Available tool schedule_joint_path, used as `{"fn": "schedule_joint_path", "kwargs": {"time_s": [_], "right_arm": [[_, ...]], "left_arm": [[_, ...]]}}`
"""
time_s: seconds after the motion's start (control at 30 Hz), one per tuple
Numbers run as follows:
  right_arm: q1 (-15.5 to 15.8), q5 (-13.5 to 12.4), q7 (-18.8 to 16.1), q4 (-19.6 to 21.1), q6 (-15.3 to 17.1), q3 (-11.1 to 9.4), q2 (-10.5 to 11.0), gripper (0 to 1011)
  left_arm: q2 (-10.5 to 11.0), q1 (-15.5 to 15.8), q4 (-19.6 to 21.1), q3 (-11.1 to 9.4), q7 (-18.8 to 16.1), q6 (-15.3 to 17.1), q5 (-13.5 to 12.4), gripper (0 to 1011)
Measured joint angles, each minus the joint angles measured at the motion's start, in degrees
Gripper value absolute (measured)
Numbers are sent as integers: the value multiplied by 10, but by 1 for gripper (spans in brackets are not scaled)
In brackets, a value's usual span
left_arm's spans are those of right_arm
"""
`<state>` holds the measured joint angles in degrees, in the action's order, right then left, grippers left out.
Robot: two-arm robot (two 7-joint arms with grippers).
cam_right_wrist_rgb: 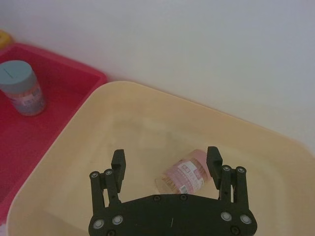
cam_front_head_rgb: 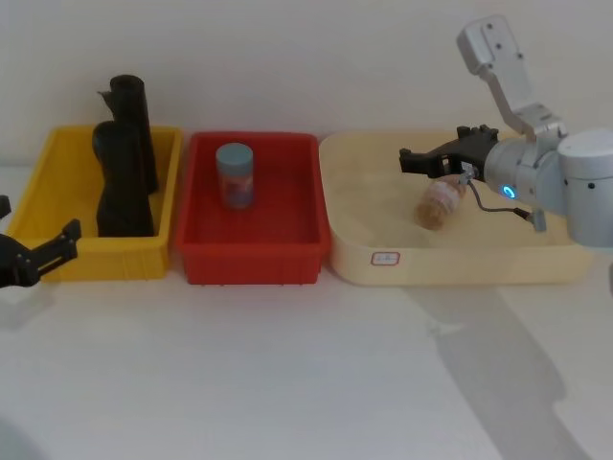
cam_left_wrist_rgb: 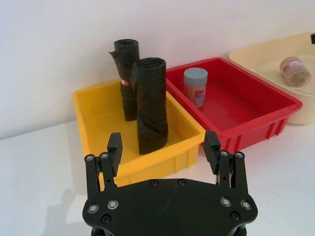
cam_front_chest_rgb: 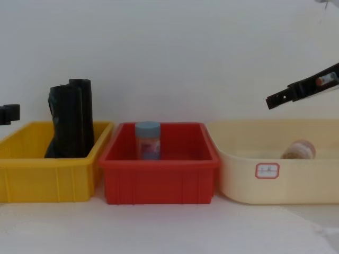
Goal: Pick up the garbage bag with the one hand and transfer it to the other hand.
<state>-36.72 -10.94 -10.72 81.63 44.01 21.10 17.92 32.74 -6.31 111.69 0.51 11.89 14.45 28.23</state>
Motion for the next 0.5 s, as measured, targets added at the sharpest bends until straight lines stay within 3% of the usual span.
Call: {"fn": "schedule_joint_path", "kwargs": {"time_s": [0.3, 0.5], "right_arm": [[6, -1, 2, 3, 5, -5, 4, 1001], [7, -1, 2, 4, 6, -6, 5, 1001]], "left_arm": [[8, 3, -7, 23, 1, 20, 11, 1000], [23, 18, -35, 39, 18, 39, 29, 1000]]}}
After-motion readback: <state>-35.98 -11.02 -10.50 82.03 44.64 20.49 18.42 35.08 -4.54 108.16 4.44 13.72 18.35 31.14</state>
